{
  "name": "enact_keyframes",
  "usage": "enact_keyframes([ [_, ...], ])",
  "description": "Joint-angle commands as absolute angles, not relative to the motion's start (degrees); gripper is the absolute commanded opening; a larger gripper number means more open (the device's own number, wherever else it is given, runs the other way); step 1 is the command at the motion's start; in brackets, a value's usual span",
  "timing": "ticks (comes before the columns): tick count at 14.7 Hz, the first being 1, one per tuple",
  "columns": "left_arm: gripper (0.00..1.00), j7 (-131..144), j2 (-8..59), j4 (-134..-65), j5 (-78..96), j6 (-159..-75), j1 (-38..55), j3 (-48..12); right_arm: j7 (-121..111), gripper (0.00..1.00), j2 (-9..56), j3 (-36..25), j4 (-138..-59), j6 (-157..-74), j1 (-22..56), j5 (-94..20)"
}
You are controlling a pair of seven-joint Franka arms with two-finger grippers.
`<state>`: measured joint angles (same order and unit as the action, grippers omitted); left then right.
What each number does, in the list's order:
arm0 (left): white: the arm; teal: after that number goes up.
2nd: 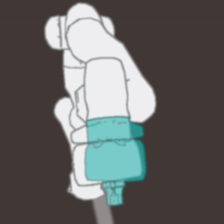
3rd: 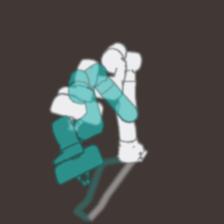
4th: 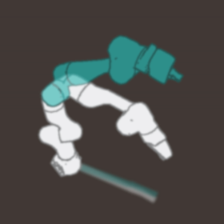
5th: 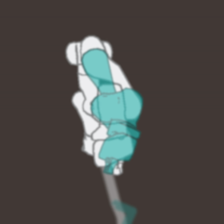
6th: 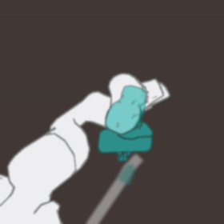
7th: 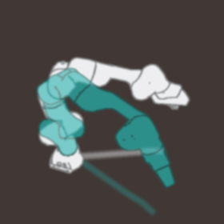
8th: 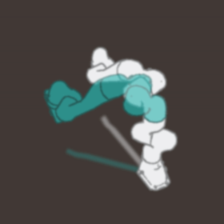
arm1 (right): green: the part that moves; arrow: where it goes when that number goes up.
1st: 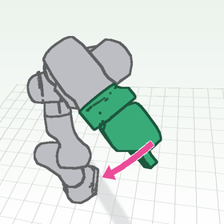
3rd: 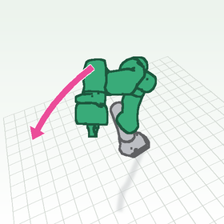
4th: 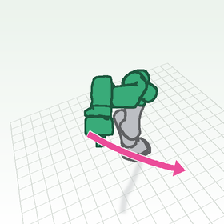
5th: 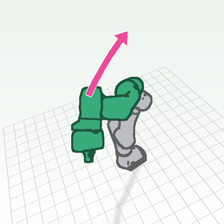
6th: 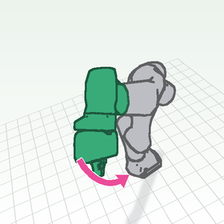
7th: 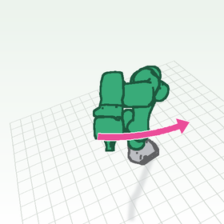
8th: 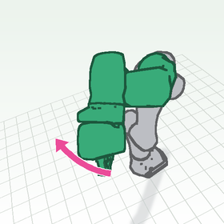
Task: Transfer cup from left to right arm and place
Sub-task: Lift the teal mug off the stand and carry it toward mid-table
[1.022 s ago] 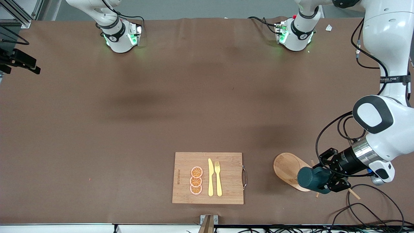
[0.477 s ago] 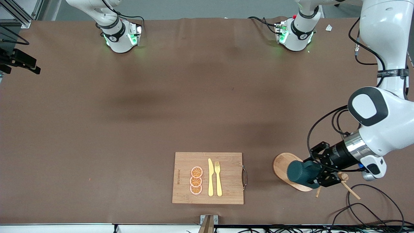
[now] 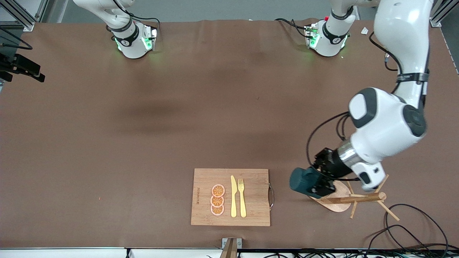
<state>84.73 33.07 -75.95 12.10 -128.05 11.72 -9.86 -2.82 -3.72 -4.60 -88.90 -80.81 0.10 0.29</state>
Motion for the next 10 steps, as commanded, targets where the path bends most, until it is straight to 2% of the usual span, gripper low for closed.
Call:
enact_keyframes([
  [1,0.7,88.49,31.9,-76.64,7.05,-128.14,16.42,-9.32,-2.81,1.0,-4.31,-4.31,-89.12,-80.51,-0.18,0.53],
  [10,0.69,96.41,34.27,-76.64,-18.69,-128.76,35.66,-8.61,-2.64,1.0,-4.13,-4.22,-88.6,-80.86,-0.26,0.53],
])
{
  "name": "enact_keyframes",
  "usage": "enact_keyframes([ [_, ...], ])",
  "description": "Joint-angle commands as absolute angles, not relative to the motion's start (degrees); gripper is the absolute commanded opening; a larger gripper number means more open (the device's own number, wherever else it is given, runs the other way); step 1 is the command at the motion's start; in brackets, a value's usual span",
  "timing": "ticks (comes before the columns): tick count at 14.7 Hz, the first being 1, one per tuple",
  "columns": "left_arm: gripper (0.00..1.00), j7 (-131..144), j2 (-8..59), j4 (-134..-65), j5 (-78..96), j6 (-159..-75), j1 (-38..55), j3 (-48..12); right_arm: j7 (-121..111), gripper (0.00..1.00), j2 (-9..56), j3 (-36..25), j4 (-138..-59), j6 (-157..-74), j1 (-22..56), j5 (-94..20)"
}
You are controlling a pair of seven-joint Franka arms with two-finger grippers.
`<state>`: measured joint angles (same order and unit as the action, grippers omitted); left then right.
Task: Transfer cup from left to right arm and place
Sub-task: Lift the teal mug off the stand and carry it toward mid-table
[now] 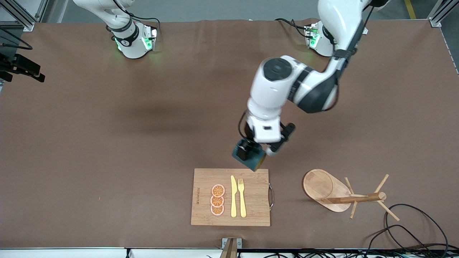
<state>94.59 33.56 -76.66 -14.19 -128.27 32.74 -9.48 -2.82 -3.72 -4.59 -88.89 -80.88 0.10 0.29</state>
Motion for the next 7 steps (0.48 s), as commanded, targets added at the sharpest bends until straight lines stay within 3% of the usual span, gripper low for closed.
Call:
enact_keyframes([
  [1,0.68,96.59,34.54,-76.81,-21.77,-128.59,37.42,-8.7,-2.55,1.0,-4.04,-4.31,-88.42,-80.86,-0.44,0.44],
  [7,0.67,101.23,39.28,-77.26,-39.77,-122.88,47.71,-8.61,-2.02,1.0,-2.11,-4.31,-88.16,-80.86,-0.35,0.88],
])
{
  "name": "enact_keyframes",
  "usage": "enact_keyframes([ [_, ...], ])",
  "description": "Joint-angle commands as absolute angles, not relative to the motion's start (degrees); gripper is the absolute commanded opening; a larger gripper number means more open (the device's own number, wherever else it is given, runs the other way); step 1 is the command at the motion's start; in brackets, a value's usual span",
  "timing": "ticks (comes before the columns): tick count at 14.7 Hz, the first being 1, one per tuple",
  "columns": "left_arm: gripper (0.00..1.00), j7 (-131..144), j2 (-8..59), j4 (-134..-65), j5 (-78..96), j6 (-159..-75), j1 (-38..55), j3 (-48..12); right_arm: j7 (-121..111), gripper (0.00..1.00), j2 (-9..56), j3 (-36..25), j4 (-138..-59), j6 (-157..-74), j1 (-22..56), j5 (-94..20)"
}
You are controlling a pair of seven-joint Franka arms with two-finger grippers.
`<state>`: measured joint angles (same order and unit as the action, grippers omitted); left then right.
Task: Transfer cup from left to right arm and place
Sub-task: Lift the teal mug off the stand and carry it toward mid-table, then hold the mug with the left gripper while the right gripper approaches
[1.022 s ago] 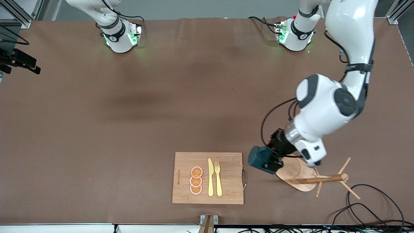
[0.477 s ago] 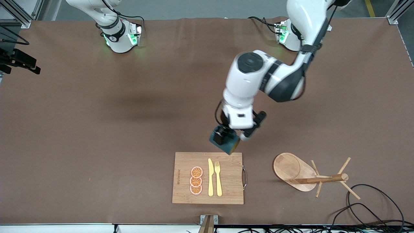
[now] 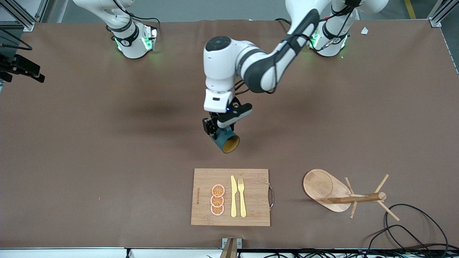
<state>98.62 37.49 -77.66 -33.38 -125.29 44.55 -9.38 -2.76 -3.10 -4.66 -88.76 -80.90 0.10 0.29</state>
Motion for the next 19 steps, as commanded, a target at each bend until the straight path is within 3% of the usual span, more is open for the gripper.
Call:
enact_keyframes([
  [1,0.67,103.69,40.42,-77.26,-43.56,-122.78,49.03,-8.7,-1.93,1.0,-2.11,-4.31,-88.15,-80.95,-0.53,0.62],
  [11,0.67,123.64,50.27,-77.25,-75.21,-119.09,60.99,-8.61,-2.46,1.0,1.4,-4.22,-86.84,-81.21,-0.62,0.53],
  [19,0.68,131.31,57.73,-76.99,-91.48,-108.74,64.33,-8.61,-2.64,1.0,3.16,-4.31,-86.66,-83.5,-0.7,0.79],
])
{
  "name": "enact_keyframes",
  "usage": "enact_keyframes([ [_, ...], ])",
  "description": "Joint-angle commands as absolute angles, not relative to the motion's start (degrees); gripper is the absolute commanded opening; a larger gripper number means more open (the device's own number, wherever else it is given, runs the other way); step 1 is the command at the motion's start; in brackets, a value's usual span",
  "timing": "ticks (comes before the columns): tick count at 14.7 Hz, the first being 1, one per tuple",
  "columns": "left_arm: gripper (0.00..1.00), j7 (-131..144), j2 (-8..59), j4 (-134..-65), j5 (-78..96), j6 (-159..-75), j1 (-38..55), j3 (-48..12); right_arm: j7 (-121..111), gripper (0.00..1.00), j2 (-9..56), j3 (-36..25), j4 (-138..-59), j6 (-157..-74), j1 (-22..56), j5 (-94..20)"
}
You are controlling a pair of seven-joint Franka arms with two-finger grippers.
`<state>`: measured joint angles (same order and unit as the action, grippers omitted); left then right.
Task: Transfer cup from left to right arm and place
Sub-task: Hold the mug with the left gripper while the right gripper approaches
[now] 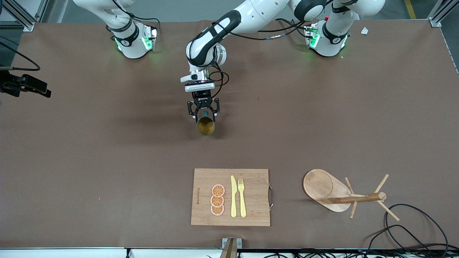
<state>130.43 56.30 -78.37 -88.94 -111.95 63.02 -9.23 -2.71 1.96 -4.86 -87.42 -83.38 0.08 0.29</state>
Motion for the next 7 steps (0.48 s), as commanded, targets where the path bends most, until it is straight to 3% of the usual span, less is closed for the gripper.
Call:
enact_keyframes([
  [1,0.68,131.31,58.09,-76.82,-92.71,-108.29,64.42,-8.7,-2.64,1.0,3.95,-4.31,-86.66,-83.58,-0.7,0.88],
  [7,0.71,137.54,60.2,-76.9,-96.32,-106.79,65.57,-7.82,-2.9,1.0,7.72,-4.31,-86.84,-87.27,-0.7,1.23],
])
